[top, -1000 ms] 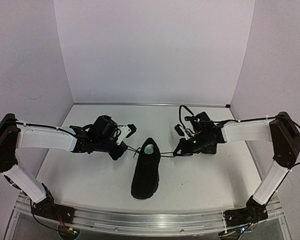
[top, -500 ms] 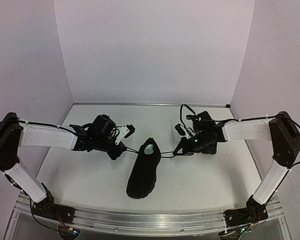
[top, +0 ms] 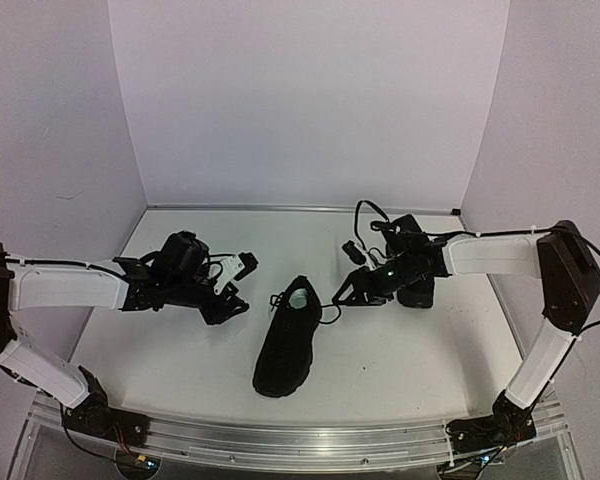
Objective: Tie the shoes
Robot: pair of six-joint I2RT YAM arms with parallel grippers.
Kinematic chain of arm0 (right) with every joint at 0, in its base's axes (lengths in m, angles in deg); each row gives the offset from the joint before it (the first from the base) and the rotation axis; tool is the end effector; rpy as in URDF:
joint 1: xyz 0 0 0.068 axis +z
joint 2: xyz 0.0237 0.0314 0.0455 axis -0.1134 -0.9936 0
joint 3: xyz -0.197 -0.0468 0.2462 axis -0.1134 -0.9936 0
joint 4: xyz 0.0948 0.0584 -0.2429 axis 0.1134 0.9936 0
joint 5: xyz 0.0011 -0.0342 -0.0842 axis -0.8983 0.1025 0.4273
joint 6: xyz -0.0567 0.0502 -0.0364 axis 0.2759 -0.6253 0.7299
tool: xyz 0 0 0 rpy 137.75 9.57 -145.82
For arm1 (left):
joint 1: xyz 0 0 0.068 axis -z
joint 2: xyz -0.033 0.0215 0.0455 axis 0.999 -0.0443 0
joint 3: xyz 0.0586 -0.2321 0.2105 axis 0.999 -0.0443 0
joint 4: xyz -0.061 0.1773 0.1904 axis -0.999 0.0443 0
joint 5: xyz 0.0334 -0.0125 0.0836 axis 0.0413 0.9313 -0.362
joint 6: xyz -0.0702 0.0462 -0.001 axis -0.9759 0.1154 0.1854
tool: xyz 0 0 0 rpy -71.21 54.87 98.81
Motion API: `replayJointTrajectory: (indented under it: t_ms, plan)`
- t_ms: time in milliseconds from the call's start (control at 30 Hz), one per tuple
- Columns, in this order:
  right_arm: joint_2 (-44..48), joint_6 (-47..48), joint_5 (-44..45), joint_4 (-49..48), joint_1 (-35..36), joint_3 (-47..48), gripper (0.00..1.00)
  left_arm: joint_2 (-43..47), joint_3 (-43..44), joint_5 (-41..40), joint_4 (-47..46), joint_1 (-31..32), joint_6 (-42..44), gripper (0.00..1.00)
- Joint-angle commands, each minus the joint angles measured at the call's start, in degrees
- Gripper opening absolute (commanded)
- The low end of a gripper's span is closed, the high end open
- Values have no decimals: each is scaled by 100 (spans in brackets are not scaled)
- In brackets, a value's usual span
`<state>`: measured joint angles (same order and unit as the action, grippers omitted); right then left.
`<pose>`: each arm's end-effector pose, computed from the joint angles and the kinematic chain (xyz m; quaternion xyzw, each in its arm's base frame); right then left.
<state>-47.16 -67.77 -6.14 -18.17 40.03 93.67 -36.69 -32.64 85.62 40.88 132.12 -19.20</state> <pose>0.2969 0.2561 0.2176 -0.2613 0.8471 0.4388 0.1469 0.2154 -0.2257 0.2260 0.4781 0.7744 -0.1578 0.3831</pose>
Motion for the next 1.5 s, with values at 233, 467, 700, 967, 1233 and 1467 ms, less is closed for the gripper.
replayJointTrajectory:
  t_ms: [233,467,700,967,1233,1467]
  plan:
    - [684,289,-110,309,-7,-75,61,-49,47,1285,-499,219,1244,29]
    - [503,372,-98,398,-2,48,54,-488,259,960,-566,646,1713,22]
    - [435,397,47,406,-3,-11,53,-605,510,-369,-789,1258,2681,20]
    - [359,442,11,398,-4,-30,52,-883,897,-1021,-828,1374,3305,19]
    - [343,470,2,391,-4,-87,52,-1214,1196,-929,-675,1372,3483,17]
    - [338,485,3,390,-2,-89,52,-1433,1335,-1046,-467,1370,3498,12]
